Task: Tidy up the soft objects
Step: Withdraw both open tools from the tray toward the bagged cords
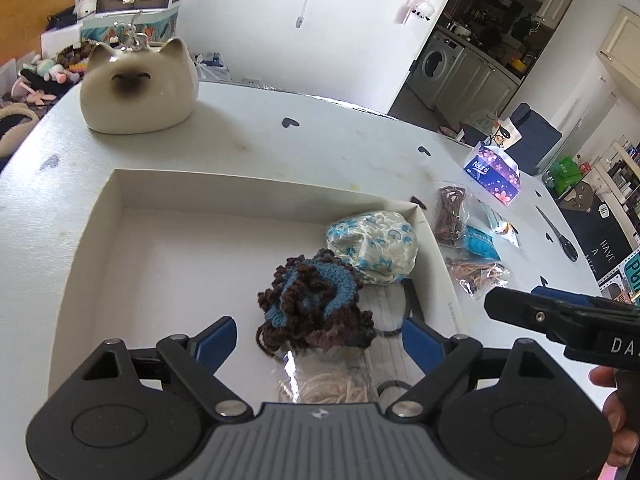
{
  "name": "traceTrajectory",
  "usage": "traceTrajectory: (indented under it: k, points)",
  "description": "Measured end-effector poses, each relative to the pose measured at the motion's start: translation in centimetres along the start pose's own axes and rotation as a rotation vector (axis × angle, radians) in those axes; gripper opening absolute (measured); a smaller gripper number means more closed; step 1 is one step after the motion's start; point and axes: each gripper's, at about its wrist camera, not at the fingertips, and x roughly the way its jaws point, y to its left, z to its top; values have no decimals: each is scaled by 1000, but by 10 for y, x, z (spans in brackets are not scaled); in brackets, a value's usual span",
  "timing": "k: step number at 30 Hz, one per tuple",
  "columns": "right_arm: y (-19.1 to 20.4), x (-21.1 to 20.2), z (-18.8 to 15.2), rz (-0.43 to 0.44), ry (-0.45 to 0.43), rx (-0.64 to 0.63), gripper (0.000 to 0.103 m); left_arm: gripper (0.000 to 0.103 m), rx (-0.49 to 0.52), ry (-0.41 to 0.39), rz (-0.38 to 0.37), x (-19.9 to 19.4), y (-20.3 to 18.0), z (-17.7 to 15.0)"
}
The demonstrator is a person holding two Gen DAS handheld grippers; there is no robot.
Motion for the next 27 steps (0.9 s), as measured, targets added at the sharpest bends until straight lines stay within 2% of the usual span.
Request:
traceTrajectory:
  k: [4, 9, 12, 20, 27]
  points:
    - [0, -10, -8, 2, -27, -16, 90, 95, 8, -15, 18, -11, 1, -9]
    - [2, -22, -17, -16, -44, -39, 99, 103, 25, -43, 31, -24, 1, -16]
    - [1, -28, -20, -34, -62, -44, 103, 103, 42, -60, 31, -30, 0, -19]
    - [-4, -40, -29, -65, -97, -32, 103, 103, 49, -115, 64, -46, -3, -27]
    - [-14, -45, -31, -65, -101, -71, 103, 103, 32, -138, 103, -51, -14, -32]
